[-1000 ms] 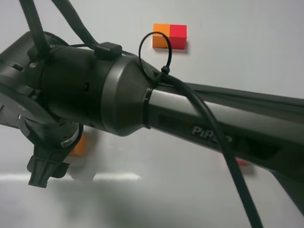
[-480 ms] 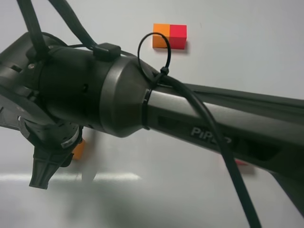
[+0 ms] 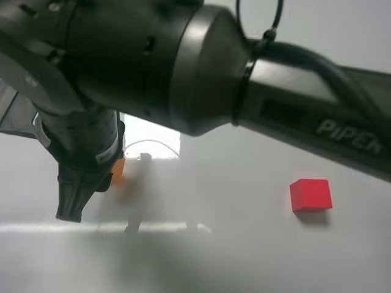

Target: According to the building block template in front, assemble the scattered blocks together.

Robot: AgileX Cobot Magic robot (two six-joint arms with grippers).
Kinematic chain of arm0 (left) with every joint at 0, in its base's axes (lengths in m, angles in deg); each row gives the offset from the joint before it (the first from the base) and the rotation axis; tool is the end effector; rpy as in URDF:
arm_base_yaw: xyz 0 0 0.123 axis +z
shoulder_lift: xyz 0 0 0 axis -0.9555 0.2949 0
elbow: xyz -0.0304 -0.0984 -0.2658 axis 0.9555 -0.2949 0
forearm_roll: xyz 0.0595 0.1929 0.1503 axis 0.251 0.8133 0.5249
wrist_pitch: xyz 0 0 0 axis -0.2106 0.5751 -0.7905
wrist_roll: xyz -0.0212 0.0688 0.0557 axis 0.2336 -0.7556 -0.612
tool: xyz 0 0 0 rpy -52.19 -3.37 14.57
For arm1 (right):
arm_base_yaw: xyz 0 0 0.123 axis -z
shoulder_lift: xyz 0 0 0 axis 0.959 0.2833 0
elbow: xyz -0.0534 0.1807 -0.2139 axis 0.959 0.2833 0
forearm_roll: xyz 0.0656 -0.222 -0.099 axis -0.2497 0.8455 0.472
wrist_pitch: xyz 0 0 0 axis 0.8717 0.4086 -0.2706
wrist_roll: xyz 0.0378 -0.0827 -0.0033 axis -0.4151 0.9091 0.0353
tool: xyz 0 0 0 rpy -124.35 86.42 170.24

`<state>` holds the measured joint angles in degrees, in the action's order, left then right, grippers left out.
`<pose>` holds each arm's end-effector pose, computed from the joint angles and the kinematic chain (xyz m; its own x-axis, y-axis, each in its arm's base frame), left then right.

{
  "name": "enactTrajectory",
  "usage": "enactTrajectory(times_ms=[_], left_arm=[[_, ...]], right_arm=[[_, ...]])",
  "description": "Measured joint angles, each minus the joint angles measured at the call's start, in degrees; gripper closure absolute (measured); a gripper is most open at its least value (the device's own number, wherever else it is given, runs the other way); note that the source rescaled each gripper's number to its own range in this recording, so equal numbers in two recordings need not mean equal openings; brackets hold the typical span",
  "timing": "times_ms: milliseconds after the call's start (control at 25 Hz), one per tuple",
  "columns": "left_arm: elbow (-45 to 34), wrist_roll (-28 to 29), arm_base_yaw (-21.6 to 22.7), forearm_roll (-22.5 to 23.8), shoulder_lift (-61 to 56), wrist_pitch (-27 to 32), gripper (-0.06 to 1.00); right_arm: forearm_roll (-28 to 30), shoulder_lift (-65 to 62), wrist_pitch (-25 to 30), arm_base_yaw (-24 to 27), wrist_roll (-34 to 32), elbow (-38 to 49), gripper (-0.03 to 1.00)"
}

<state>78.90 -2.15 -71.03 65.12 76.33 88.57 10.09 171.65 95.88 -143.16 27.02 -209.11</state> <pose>-0.0056 -0.0044 0.2801 -0.4309 -0.1090 -0.8958 -0.0306 0.9939 -0.1062 0.1919 0.4025 0.3557 0.0602 -0.9386 -0.3397 -0.8117 0.1520 -0.5640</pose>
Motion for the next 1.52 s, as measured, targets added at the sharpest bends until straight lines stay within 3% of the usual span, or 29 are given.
enactTrajectory(times_ms=[200,520,760,1520], left_arm=[[0.0,0.0,0.0,0.0,0.0,0.0,0.94],[0.0,0.0,0.0,0.0,0.0,0.0,0.94],[0.0,0.0,0.0,0.0,0.0,0.0,0.94],[0.0,0.0,0.0,0.0,0.0,0.0,0.94]], right_arm=[[0.0,-6.9,0.1,0.6,1.0,4.7,0.97],[-0.3,-21.0,-7.8,4.2,0.2,27.0,0.97],[0.6,-29.0,-9.6,5.2,-0.7,39.1,0.97],[4.7,-40.2,-13.3,5.4,-2.7,57.9,0.97]])
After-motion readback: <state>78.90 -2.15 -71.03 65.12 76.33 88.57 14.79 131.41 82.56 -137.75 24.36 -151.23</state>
